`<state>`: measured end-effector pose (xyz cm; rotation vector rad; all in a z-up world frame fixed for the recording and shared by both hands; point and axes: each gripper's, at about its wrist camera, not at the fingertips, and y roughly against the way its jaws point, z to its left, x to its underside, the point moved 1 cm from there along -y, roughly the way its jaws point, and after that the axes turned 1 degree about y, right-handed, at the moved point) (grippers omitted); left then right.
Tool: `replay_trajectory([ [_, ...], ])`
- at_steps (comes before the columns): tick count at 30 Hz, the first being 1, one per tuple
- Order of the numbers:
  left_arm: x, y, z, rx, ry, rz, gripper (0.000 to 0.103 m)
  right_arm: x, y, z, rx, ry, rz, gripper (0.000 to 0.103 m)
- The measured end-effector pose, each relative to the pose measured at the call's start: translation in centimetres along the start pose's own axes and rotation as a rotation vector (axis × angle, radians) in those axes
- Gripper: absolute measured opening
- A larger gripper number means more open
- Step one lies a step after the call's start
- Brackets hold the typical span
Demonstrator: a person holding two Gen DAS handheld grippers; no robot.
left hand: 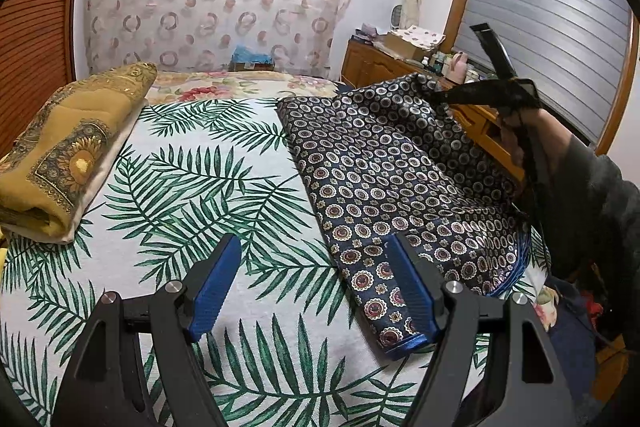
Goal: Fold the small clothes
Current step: 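Press the folded robe flat with both open grippers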
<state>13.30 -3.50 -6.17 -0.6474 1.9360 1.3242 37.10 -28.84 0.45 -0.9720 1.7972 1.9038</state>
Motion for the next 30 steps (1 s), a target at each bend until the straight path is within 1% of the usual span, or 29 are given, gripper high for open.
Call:
replay_trajectory([
  [2,0.1,-0.2,-0.2,0.0,-0.006,0.006,0.076,-0.4,-0.7,-0.9,0.039,-0.044,-0.001,0.039],
  [4,0.3,-0.3,-0.3,0.0,-0.013,0.012,0.076,-0.4,-0.6,-1.5,0.044,-0.085,-0.022,0.044],
  [7,0.4,-0.7,-0.5,0.005,-0.014,0.024,0.076,0.4,-0.1,-1.0,0.041,-0.089,-0.039,0.044],
  [12,0.5,-1.1,-1.0,0.013,-0.019,0.03,0.076,2.7,0.2,0.9,0.007,0.027,0.023,0.044],
  [15,0.6,-1.2,-1.4,0.017,-0.03,0.037,0.076,4.9,1.6,2.2,-0.045,0.063,0.02,0.044],
  [19,0.8,-1.6,-1.7,0.016,-0.039,0.05,0.076,8.5,4.3,2.8,-0.049,0.111,-0.004,0.045],
  [23,1.0,-1.8,-2.2,0.016,-0.05,0.062,0.076,12.7,6.7,3.4,-0.015,0.11,-0.02,0.046],
  [25,1.2,-2.0,-2.4,0.011,-0.057,0.071,0.076,14.4,8.6,2.8,0.001,0.1,-0.031,0.046],
  [28,1.4,-2.2,-2.6,0.006,-0.064,0.079,0.076,17.0,9.9,2.6,-0.008,0.055,-0.035,0.046],
  [30,1.6,-2.3,-2.8,0.009,-0.064,0.084,0.076,17.9,10.8,2.8,-0.011,0.039,-0.036,0.046],
])
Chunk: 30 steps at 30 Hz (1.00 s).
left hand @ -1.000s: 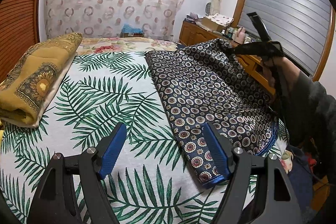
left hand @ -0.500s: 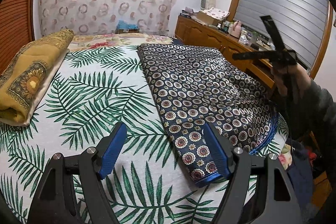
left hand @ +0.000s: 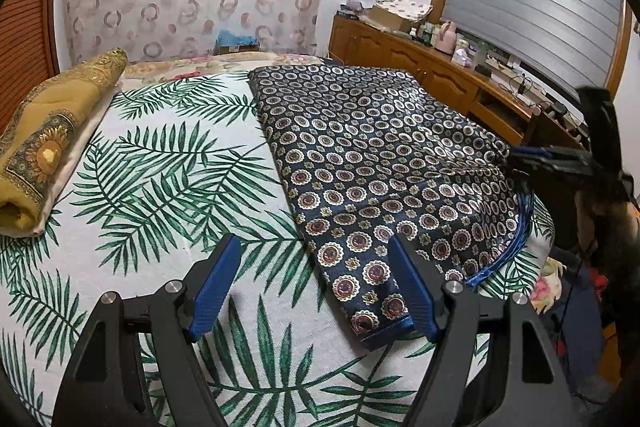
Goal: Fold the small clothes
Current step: 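Press the folded robe flat with both open grippers, then grasp the blue-trimmed robe end with the right gripper while the left gripper grasps it too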
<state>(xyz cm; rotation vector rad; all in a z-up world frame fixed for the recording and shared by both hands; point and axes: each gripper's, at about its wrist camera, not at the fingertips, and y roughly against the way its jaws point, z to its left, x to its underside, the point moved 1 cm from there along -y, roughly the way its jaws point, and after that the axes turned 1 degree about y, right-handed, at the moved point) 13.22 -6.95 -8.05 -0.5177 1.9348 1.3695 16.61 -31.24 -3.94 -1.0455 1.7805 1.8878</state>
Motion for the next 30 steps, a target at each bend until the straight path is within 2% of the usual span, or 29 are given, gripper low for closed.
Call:
replay_trajectory([
  [8,0.2,-0.4,-1.0,0.0,-0.022,0.01,0.076,2.2,1.4,0.7,0.002,-0.003,0.006,0.045],
  [10,0.2,-0.6,-1.2,-0.002,-0.025,0.013,0.076,2.3,1.2,0.9,-0.003,-0.009,0.008,0.037],
  [15,0.3,-1.0,-1.7,0.002,-0.032,0.022,0.076,2.3,0.5,1.1,-0.019,-0.038,0.013,0.009],
  [17,0.4,-1.1,-1.8,0.004,-0.037,0.026,0.076,2.6,0.8,1.3,-0.008,-0.024,-0.007,0.003],
  [22,0.6,-1.3,-1.7,-0.01,-0.041,0.035,0.076,3.2,3.0,0.4,-0.003,-0.07,-0.08,0.002],
  [26,1.1,-1.2,-1.6,0.006,-0.04,0.052,0.076,4.0,3.1,-0.4,-0.005,-0.112,-0.077,0.002],
  [28,1.5,-1.1,-1.6,0.012,-0.047,0.064,0.067,4.2,3.2,-0.8,-0.011,-0.133,-0.077,0.002],
  [30,1.7,-0.9,-1.8,0.022,-0.045,0.072,0.057,4.3,3.2,-0.9,-0.006,-0.146,-0.076,0.007],
])
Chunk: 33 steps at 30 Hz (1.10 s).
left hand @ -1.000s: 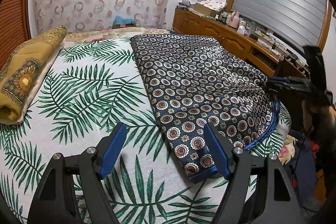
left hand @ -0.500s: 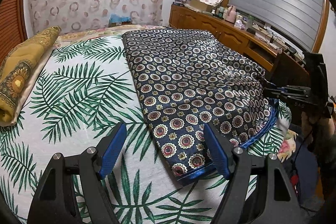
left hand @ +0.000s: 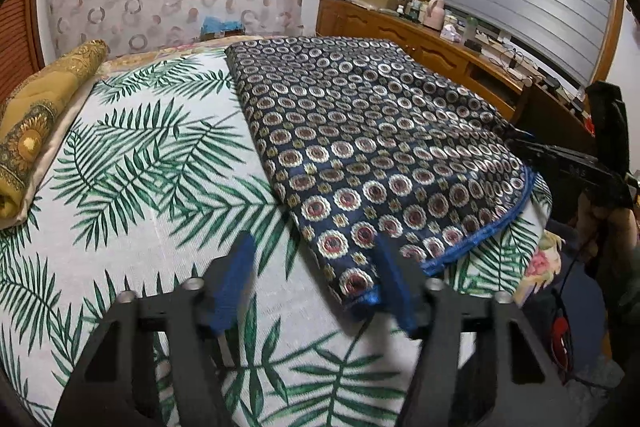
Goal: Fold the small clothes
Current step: 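Grasp the blue-trimmed robe end with the right gripper while the left gripper grasps it too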
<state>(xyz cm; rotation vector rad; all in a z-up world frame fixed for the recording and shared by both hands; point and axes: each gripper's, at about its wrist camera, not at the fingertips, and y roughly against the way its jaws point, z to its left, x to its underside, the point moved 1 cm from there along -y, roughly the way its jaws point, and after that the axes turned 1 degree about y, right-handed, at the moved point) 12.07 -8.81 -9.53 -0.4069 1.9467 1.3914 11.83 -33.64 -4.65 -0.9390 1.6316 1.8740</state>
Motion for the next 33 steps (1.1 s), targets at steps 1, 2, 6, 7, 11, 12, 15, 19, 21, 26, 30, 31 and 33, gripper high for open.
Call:
replay_trajectory([
  [1,0.1,0.1,-0.1,0.01,0.003,0.001,0.055,0.1,0.0,0.2,0.011,0.0,0.002,0.013],
  [2,0.1,0.2,-0.1,0.021,0.006,0.002,0.05,0.1,-0.2,0.3,0.024,0.006,0.007,0.025],
  [6,0.2,0.1,-0.3,0.032,0.013,0.011,0.044,0.2,-0.5,0.7,0.045,0.014,0.021,0.046],
  [7,0.3,0.0,-0.3,0.034,0.013,0.015,0.043,0.1,-0.7,0.7,0.038,0.013,0.03,0.046],
  [11,0.5,-0.5,-0.8,0.043,0.009,0.031,0.043,0.5,-1.0,1.3,0.054,0.035,0.053,0.046],
  [12,0.5,-0.6,-0.8,0.045,0.009,0.031,0.043,0.4,-1.1,1.5,0.065,0.046,0.055,0.046],
  [15,0.5,-0.6,-0.9,0.046,0.001,0.029,0.043,0.3,-0.8,1.7,0.051,0.05,0.058,0.046],
  [19,0.5,-0.7,-1.1,0.044,0.003,0.03,0.035,0.4,-0.8,3.0,0.053,0.105,0.063,0.043],
  [21,0.4,-0.7,-1.2,0.052,0.003,0.033,0.034,0.5,-0.8,3.5,0.057,0.131,0.062,0.029],
  [26,0.6,-0.8,-1.4,0.065,0.006,0.035,0.021,0.5,-0.6,3.9,0.03,0.152,0.066,0.008],
  [30,0.5,-0.8,-1.4,0.064,0.004,0.025,0.008,0.5,-0.5,3.8,0.001,0.145,0.067,0.004],
  [31,0.4,-0.7,-1.3,0.069,0.009,0.02,0.006,0.5,-0.4,3.5,-0.007,0.14,0.065,0.004],
  [33,0.2,0.0,-1.5,0.081,0.005,-0.001,0.004,0.5,-0.3,3.4,-0.021,0.13,0.059,0.004],
])
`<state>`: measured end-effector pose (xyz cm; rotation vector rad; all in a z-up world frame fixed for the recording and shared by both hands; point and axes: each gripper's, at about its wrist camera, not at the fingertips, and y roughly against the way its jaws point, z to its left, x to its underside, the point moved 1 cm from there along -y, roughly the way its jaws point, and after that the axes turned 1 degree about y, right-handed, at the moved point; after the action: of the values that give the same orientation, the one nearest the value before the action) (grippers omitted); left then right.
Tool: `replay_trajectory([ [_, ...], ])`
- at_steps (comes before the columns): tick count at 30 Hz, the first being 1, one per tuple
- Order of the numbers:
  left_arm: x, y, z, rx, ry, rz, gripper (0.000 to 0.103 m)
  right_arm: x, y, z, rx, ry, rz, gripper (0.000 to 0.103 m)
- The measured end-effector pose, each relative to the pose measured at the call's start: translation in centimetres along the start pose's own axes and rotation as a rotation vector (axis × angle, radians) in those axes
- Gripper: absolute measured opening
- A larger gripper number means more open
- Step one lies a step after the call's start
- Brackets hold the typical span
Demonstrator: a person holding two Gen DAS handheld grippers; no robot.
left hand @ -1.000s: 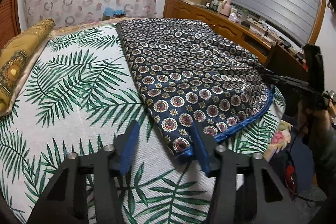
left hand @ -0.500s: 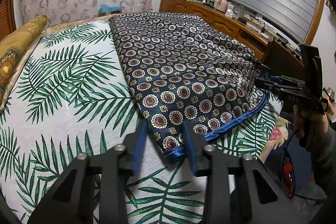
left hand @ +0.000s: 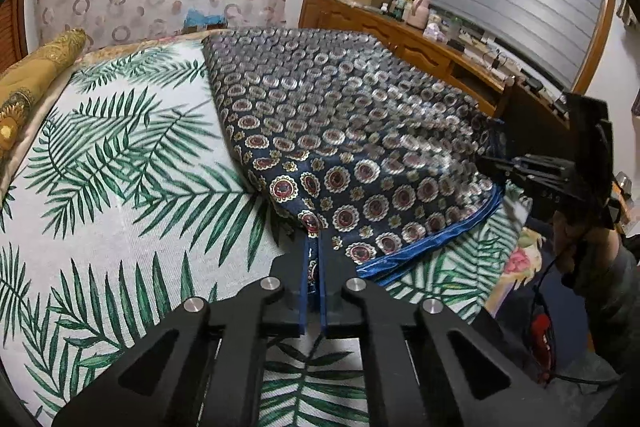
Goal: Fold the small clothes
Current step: 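Grasp the blue-trimmed robe end with the right gripper while the left gripper grasps it too, then lift the robe end with both grippers and fold it over onto the robe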
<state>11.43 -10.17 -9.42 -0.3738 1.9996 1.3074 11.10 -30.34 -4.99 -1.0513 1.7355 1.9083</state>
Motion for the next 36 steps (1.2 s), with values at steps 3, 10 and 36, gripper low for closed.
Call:
replay_trajectory([
  [3,-0.6,1.6,-1.0,0.023,-0.032,-0.038,0.004,-0.2,1.0,-0.5,-0.021,-0.022,-0.029,0.003],
  [10,-2.4,5.9,-3.0,0.069,-0.077,-0.132,0.004,-1.7,5.1,-0.8,-0.095,-0.036,-0.121,0.003],
  [36,-9.0,7.4,-0.1,-0.053,-0.042,-0.278,0.004,-5.0,6.5,-3.0,-0.131,-0.07,-0.284,0.003],
])
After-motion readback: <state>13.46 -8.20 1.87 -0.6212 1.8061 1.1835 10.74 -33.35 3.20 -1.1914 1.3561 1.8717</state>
